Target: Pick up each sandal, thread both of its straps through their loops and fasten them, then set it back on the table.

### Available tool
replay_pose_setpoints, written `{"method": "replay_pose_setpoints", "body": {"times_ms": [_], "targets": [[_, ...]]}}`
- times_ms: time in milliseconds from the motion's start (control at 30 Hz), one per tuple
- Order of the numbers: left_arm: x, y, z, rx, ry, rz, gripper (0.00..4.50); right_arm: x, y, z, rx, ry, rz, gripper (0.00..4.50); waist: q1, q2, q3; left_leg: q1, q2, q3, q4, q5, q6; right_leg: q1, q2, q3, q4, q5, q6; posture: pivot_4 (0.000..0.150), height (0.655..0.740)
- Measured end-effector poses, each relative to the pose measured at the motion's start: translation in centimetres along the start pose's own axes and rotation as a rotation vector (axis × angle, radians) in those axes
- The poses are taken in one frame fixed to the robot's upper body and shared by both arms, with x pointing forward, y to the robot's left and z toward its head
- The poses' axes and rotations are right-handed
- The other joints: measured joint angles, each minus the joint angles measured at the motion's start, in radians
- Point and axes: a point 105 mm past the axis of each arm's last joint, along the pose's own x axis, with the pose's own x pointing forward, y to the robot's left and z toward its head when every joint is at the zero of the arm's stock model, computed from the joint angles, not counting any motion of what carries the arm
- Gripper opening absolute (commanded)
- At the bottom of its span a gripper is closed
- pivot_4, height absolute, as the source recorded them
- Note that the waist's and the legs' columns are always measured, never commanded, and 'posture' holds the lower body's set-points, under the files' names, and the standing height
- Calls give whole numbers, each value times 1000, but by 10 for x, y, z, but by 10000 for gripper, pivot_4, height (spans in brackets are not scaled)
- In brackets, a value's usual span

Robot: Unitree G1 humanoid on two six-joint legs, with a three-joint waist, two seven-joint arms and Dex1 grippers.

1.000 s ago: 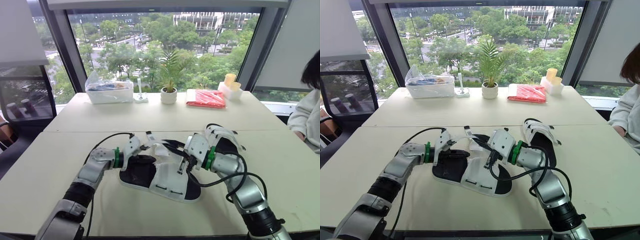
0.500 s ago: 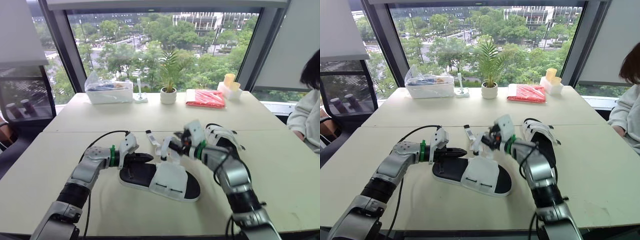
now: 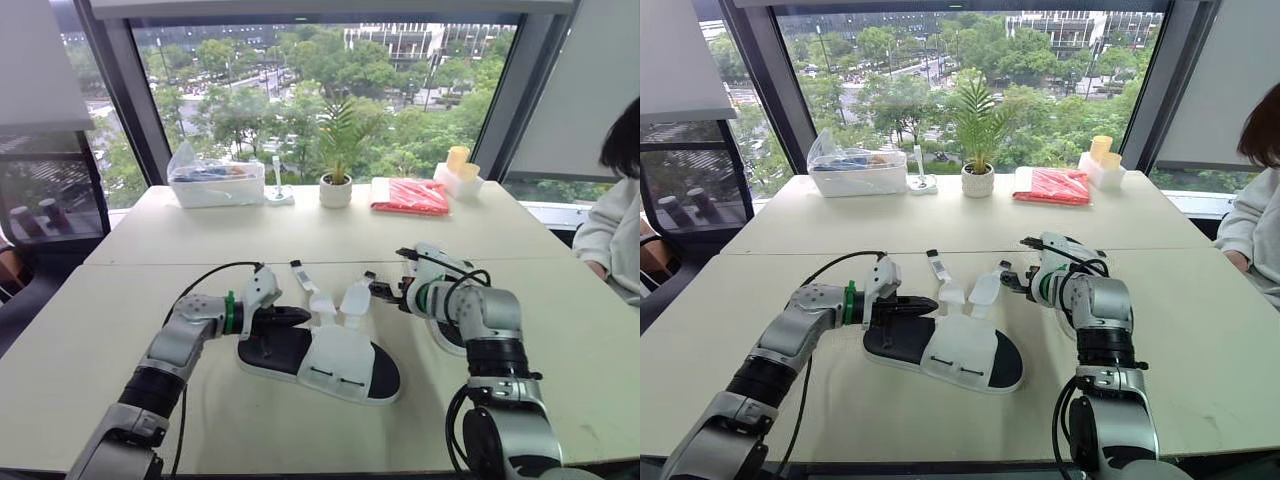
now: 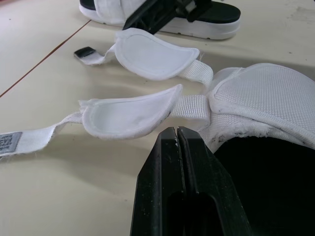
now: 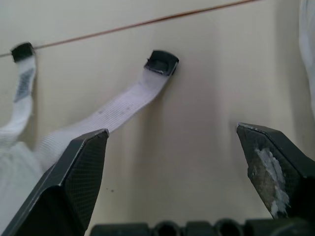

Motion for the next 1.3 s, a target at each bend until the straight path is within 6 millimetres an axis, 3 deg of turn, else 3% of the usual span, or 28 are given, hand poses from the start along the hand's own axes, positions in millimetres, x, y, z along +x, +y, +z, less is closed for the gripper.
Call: {"method": "replay_pose_setpoints", "body": {"times_ms": [133,233,267,333,567,733,900,1167,1300], "targets": [[1,0,0,-9,-2,-5,0,-52,4,21,-271,-128,102,44665,16,0,0,-1,0,0,1,-1,2,1,0,-1,-1,0,0,1500,7374],[-2,3,2,-29,-6,-3,0,-83,13,7,-513,-137,180,44665,25,0,0,0,0,1,1,-2,3,2,0,-1,-3,0,0,1500,7374],[0,5,5,-36,-15,-12,0,-89,16,-1,-575,-134,209,42337,26,-1,0,0,0,2,2,-2,4,2,0,-1,-3,0,0,1500,7374],[1,11,15,-36,-29,-24,0,-99,24,-28,-681,-105,279,36510,30,-1,0,0,0,2,2,-3,7,4,0,-1,-3,0,0,1500,7374],[7,33,44,-68,-74,-51,0,-104,37,-76,-845,-104,367,900,31,-1,1,3,0,2,3,-2,8,7,0,-1,-4,0,0,1500,7374],[34,40,54,-153,-79,-112,0,-96,46,-92,-917,-117,419,315,32,-2,1,3,-1,2,4,-2,8,9,0,-2,-5,0,0,1500,7374],[55,38,47,-141,-25,-136,0,-87,42,-102,-936,-81,429,315,29,-2,1,3,0,2,3,-1,6,9,0,-2,-7,0,0,1500,7374],[67,35,45,-128,10,-144,0,-85,35,-105,-910,-55,421,315,33,-3,1,3,0,2,3,-1,6,9,0,-2,-8,0,0,1500,7374],[72,35,43,-151,17,-134,0,-92,39,-117,-852,-4,491,315,33,-3,1,3,-1,2,3,-1,6,10,0,-3,-9,0,0,1500,7374]]}}
